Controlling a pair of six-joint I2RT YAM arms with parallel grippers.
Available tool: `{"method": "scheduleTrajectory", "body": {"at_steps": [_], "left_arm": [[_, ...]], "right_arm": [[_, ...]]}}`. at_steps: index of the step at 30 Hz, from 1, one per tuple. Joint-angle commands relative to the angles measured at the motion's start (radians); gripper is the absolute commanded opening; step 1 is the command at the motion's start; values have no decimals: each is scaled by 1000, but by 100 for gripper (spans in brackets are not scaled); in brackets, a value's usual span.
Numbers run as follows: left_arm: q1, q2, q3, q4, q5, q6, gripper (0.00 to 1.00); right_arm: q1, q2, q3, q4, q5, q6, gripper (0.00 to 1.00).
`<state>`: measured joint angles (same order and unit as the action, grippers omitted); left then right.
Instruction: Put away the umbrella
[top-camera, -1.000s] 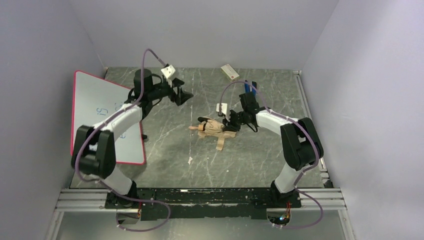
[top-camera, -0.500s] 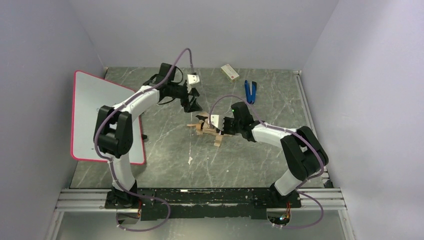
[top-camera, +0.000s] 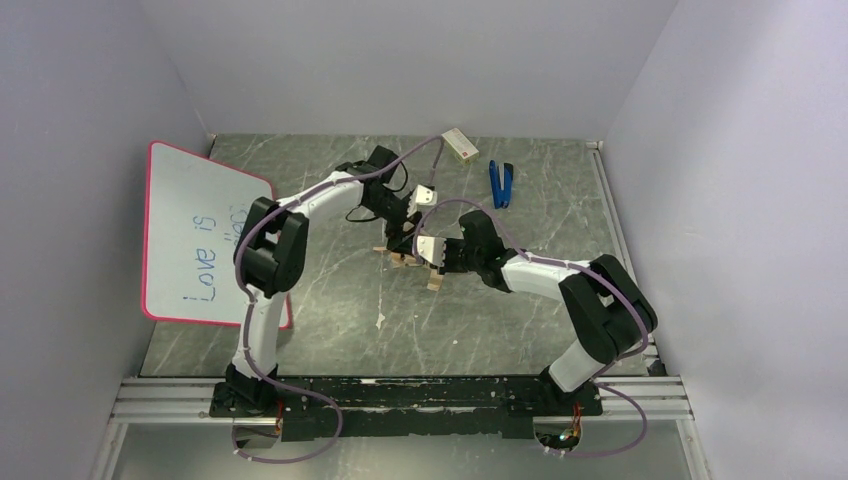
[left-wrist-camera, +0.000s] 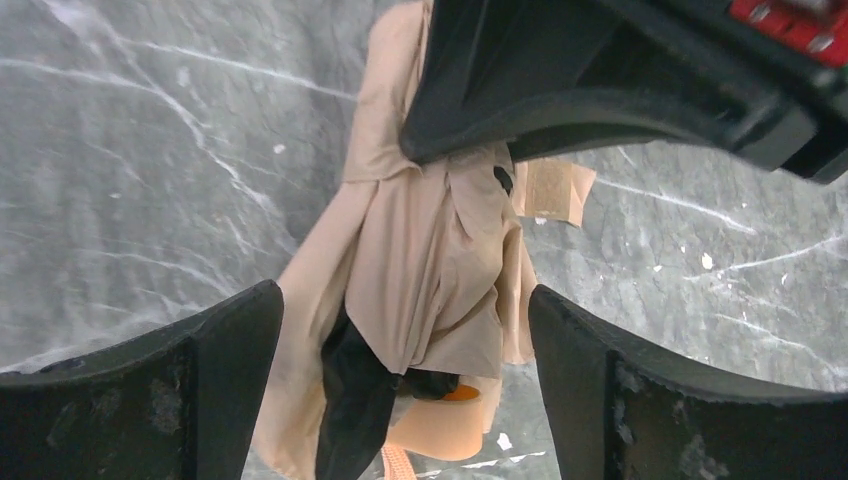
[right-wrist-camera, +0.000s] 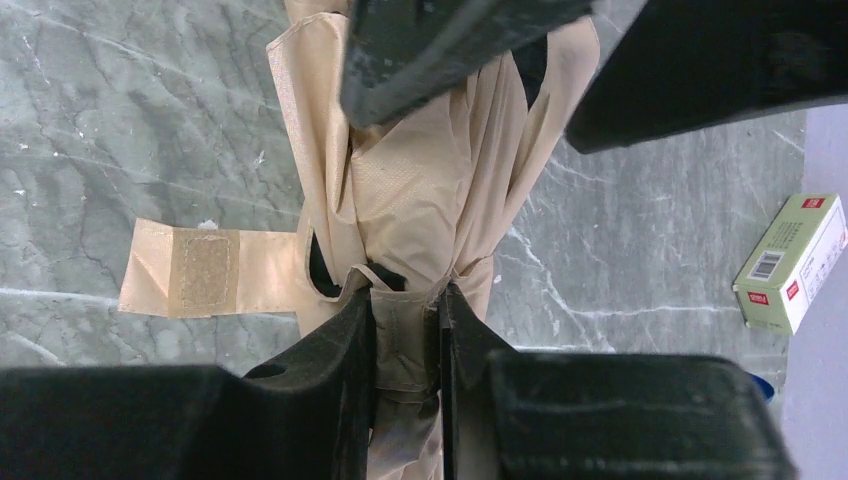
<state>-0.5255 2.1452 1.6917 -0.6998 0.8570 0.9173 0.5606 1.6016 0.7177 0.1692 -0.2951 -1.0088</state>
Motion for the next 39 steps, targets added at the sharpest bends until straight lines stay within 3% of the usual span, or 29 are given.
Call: {"method": "scheduleTrajectory", "body": {"at_steps": [1, 19, 22, 26, 29, 33, 39], "left_arm": [[-1, 22, 17, -70, 9, 69, 95], [-33, 108, -23, -18, -129, -6, 92], [-41, 104, -49, 5, -185, -17, 83], [-60, 110, -63, 15, -243, -17, 62], [-76, 122, -58, 5, -280, -10, 41], [-83, 125, -73, 18, -309, -23, 5], [-84, 127, -95, 38, -353, -44, 5]], "right_arm": [[1, 72, -46, -149, 76, -8, 15], [18, 71, -59, -136, 83, -13, 14], [19, 69, -59, -138, 88, -13, 14], [22, 62, -59, -138, 88, -10, 14], [23, 59, -56, -147, 83, -10, 15], [24, 43, -53, -147, 69, -11, 18], [27, -29, -45, -142, 44, 7, 39]]}}
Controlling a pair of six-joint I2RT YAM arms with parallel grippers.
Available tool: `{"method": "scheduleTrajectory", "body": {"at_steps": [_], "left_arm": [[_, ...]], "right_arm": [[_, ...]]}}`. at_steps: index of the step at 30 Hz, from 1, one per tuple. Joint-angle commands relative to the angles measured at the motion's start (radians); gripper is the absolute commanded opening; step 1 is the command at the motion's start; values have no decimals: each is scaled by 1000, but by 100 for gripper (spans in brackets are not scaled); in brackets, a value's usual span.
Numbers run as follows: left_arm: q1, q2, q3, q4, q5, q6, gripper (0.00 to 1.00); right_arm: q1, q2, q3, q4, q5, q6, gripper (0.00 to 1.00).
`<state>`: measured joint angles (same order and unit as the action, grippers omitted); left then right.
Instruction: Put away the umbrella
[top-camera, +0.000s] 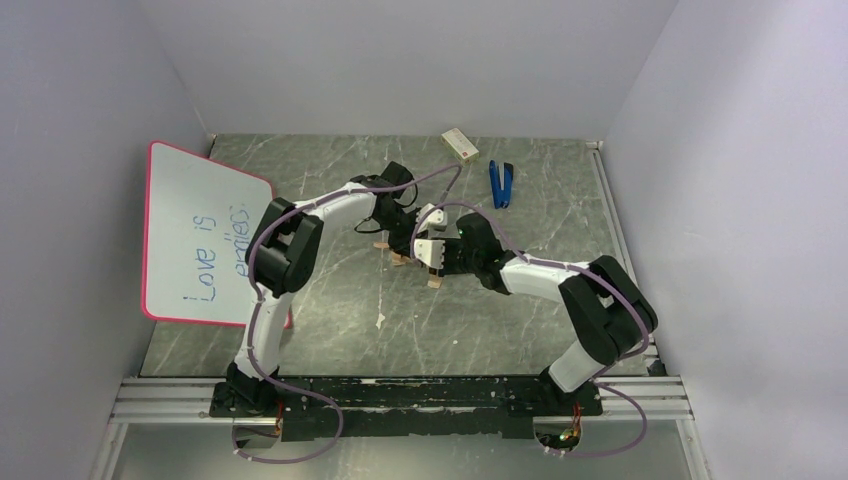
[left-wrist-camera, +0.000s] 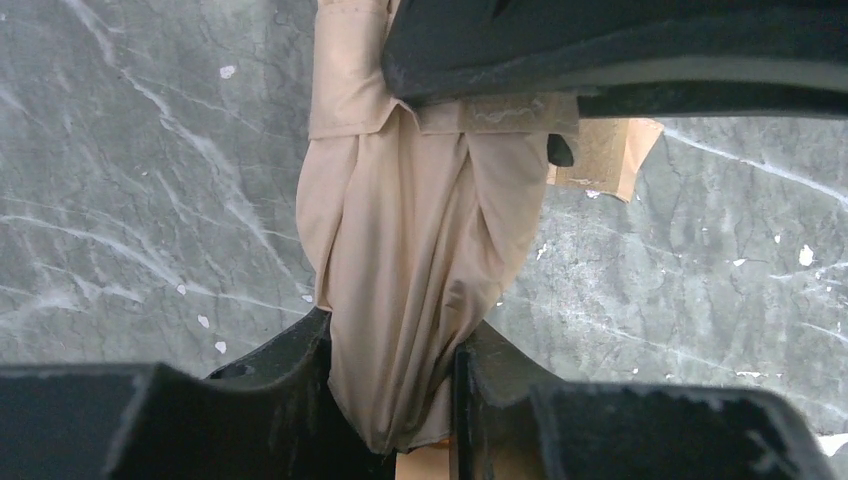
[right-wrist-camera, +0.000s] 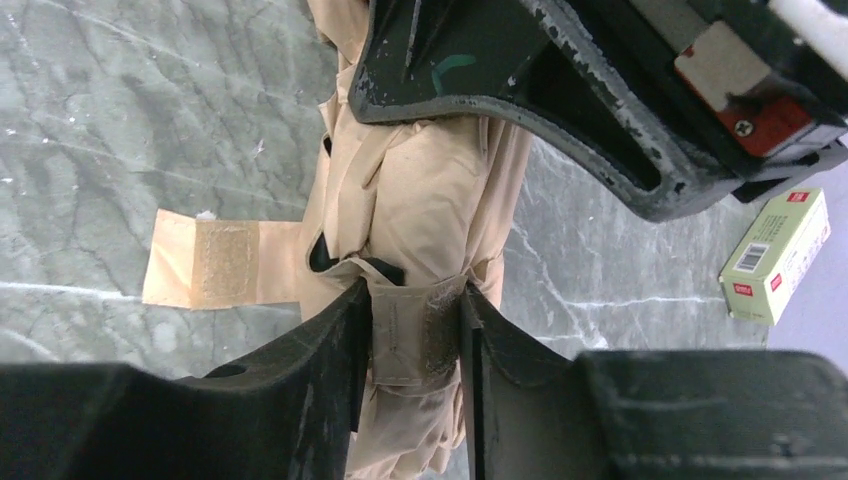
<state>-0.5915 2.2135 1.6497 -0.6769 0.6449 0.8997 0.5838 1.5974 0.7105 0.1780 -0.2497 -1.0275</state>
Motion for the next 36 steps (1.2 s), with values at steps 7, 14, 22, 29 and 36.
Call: {"method": "scheduleTrajectory", "body": {"at_steps": [7, 14, 22, 29, 36], "left_arm": [[-18, 60, -63, 19, -155, -25, 5], [-18, 66, -60, 22, -177, -37, 5], [-21, 51, -84, 63, -214, -68, 5], [-23, 34, -95, 76, -242, -84, 5], [-32, 3, -150, 129, -285, -113, 5]], "right_arm": [[20, -202, -78, -73, -21, 134, 52], [67, -505, -220, 145, 15, 606, 56], [69, -788, -344, 127, 299, 1351, 52], [68, -786, -371, -61, 419, 1757, 50], [194, -679, -474, 82, 527, 2215, 46]]}}
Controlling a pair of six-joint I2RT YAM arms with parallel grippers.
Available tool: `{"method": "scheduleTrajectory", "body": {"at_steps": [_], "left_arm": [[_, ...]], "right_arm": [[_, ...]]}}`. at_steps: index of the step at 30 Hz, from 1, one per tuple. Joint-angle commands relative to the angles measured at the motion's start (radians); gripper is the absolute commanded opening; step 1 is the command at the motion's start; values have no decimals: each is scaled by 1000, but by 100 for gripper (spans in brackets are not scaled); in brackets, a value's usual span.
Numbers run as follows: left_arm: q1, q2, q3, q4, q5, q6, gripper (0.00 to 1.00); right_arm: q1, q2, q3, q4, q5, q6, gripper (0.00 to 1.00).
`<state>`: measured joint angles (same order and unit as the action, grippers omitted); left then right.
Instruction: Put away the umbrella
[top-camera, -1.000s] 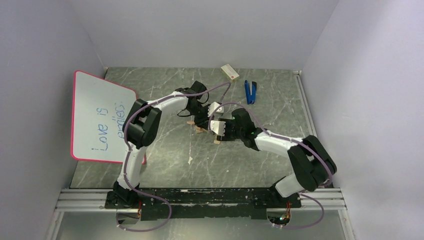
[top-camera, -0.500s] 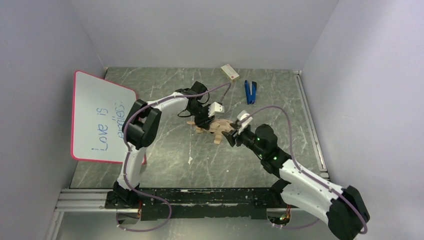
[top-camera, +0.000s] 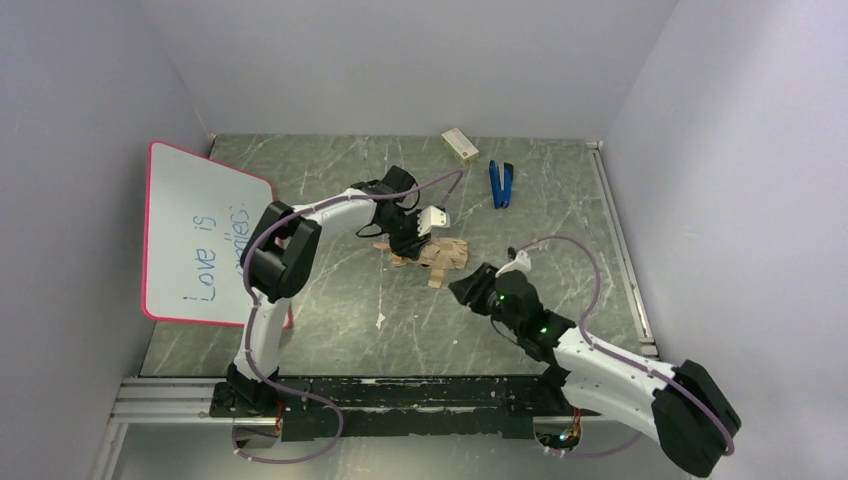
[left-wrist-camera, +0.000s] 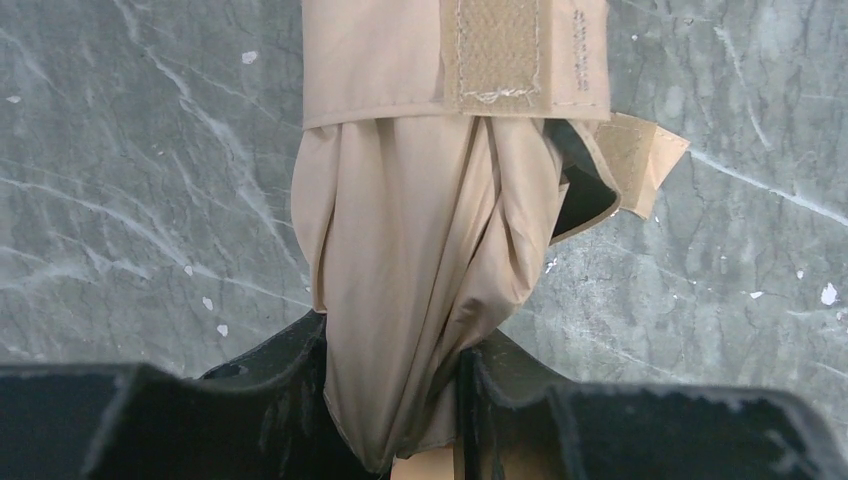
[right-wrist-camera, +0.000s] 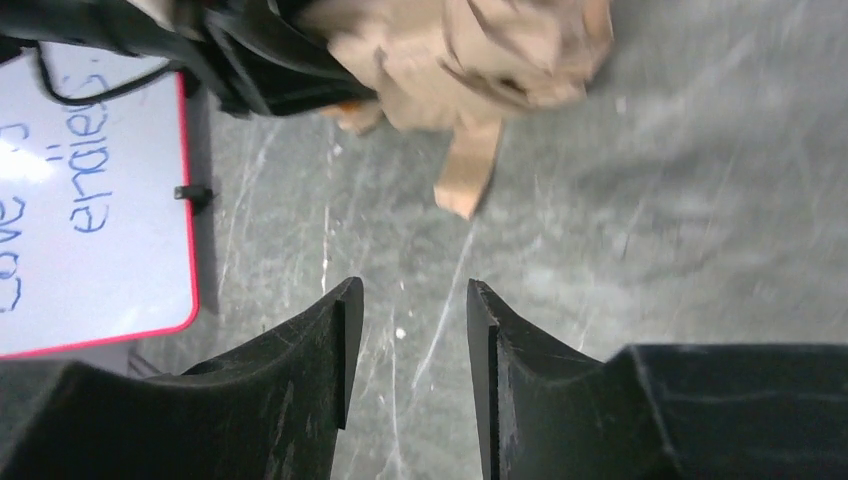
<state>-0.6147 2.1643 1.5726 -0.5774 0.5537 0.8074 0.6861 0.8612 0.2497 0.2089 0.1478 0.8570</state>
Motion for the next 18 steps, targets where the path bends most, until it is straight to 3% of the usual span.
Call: {"method": "scheduleTrajectory", "body": {"at_steps": [1, 9, 14, 18], "left_arm": [[-9, 48, -79, 35, -199, -21, 5], [-17, 41, -105, 50, -226, -14, 5], [-17, 29, -133, 69, -271, -12, 5], [-17, 21, -142, 69, -290, -24, 5]], "right_arm": [[128, 82, 2, 45, 168, 364, 46], [266, 288, 65, -23, 372, 691, 47], [267, 356, 99, -98, 458, 783, 46], [252, 426, 96, -39, 454, 789, 43]]}}
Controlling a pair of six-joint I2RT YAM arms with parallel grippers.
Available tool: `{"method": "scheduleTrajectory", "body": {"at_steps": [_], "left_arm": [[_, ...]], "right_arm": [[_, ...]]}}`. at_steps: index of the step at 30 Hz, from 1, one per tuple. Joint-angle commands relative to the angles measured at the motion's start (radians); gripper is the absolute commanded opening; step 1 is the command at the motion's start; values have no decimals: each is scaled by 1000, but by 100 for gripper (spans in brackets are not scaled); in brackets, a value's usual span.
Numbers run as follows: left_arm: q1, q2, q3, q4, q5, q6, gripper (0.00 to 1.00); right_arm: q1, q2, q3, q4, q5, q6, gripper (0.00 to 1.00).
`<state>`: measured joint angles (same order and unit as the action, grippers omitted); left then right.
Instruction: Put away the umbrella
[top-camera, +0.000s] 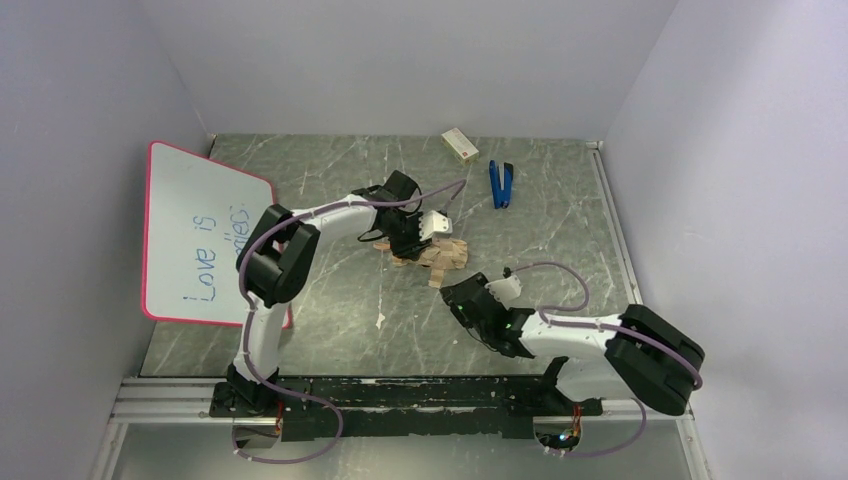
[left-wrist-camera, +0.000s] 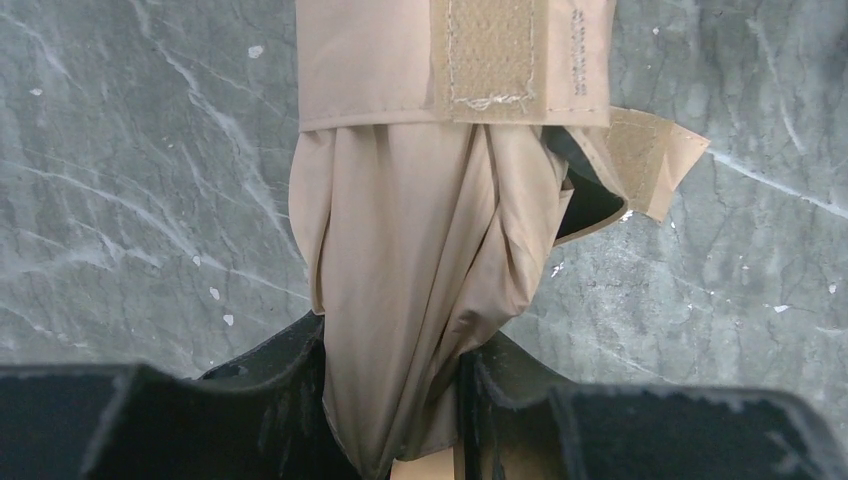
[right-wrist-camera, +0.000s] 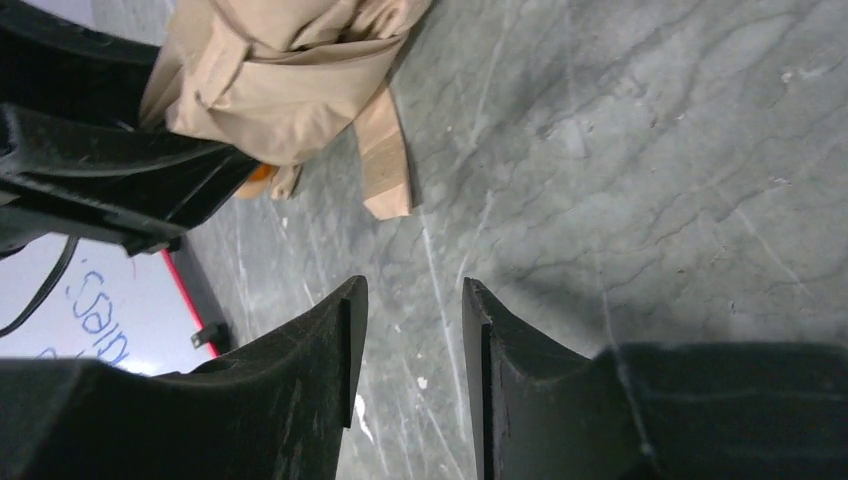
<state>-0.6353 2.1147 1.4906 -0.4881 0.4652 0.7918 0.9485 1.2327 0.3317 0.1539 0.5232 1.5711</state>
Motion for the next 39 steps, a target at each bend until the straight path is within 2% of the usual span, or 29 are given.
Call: {"method": "scheduleTrajectory", "body": {"at_steps": [1, 12, 24, 39], "left_arm": [[3, 67, -63, -22, -205, -11, 5], [3, 51, -114, -13, -217, -37, 5], [5, 53, -108, -14, -221, -31, 5], [5, 54, -112, -9, -225, -32, 5]], "right_arm": [[-20, 73, 15, 37, 64, 68, 43], [-118, 206, 38, 135, -21, 18, 42], [-148, 305, 47, 252, -146, -22, 37], [-164, 405, 8, 402, -126, -32, 36]]}}
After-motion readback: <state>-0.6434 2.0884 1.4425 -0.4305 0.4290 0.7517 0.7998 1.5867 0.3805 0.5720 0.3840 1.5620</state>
